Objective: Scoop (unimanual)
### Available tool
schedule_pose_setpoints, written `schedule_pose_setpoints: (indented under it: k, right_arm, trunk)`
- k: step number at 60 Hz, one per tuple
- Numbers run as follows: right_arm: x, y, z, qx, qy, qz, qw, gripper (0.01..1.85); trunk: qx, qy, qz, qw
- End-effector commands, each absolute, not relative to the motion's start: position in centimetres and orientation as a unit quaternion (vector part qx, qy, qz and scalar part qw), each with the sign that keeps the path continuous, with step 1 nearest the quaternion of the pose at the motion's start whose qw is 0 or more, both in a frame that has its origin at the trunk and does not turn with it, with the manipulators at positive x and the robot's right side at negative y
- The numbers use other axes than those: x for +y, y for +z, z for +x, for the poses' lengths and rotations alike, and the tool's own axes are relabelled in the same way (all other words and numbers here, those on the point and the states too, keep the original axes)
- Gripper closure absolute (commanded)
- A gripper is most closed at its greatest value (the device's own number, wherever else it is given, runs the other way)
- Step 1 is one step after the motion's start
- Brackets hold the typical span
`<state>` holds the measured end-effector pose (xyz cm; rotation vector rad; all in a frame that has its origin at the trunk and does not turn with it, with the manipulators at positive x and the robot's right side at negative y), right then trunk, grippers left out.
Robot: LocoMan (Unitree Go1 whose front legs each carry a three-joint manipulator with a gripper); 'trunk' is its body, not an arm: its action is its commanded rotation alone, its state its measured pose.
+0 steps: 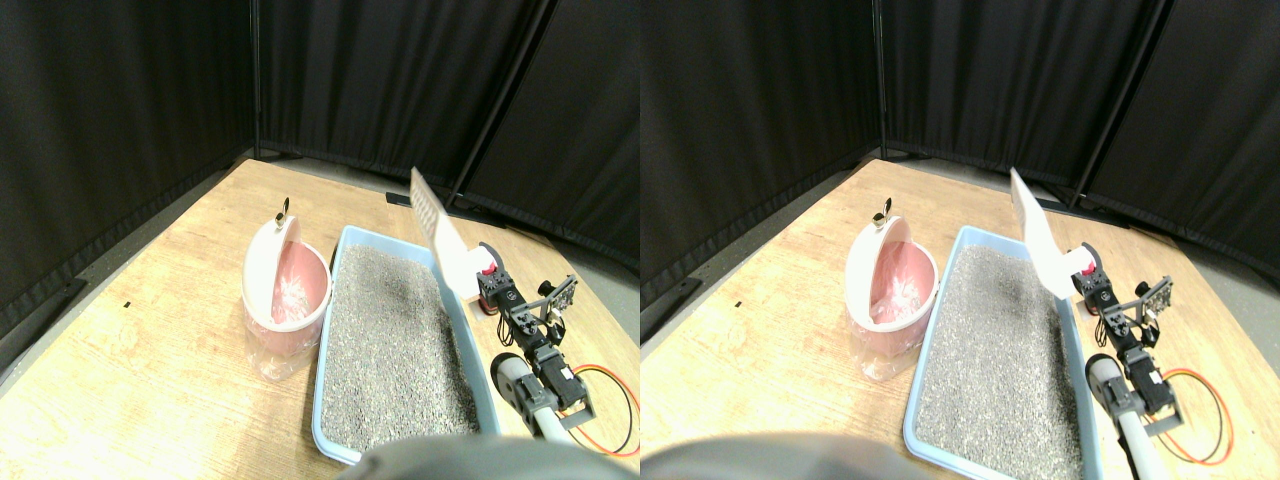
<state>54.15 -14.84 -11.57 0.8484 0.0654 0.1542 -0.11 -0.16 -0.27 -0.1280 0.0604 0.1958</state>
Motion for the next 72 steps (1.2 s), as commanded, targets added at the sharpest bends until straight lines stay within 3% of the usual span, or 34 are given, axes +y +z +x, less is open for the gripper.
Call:
schedule_pose_setpoints:
  k: [1, 7, 10, 18, 35, 46, 72]
  right_arm:
    - [-14.4, -9.4, 53.8, -0.025, 0.113, 0.389, 0.914, 1.81]
    - [-14.6, -8.7, 54.0, -0.053, 0.140, 0.300, 0.942, 1.81]
    - [-14.5, -8.1, 53.8, -0.059, 0.122, 0.275, 0.952, 1.81]
    - [-14.4, -7.2, 53.9, -0.069, 0.136, 0.229, 0.961, 1.81]
    - [-14.1, -6.6, 53.8, -0.062, 0.137, 0.190, 0.970, 1.81]
    - [-13.4, -6.3, 53.7, -0.064, 0.165, 0.110, 0.978, 1.81]
    - [-11.2, -5.4, 54.0, -0.035, 0.185, 0.084, 0.978, 1.81]
  trunk:
    - [0.033, 0.107, -0.069, 0.9914]
    - [0.033, 0.110, -0.070, 0.9909]
    - [0.033, 0.110, -0.071, 0.9909]
    - [0.031, 0.111, -0.071, 0.9908]
    - [0.029, 0.124, -0.076, 0.9890]
    - [0.027, 0.135, -0.080, 0.9872]
    - [0.024, 0.162, -0.087, 0.9826]
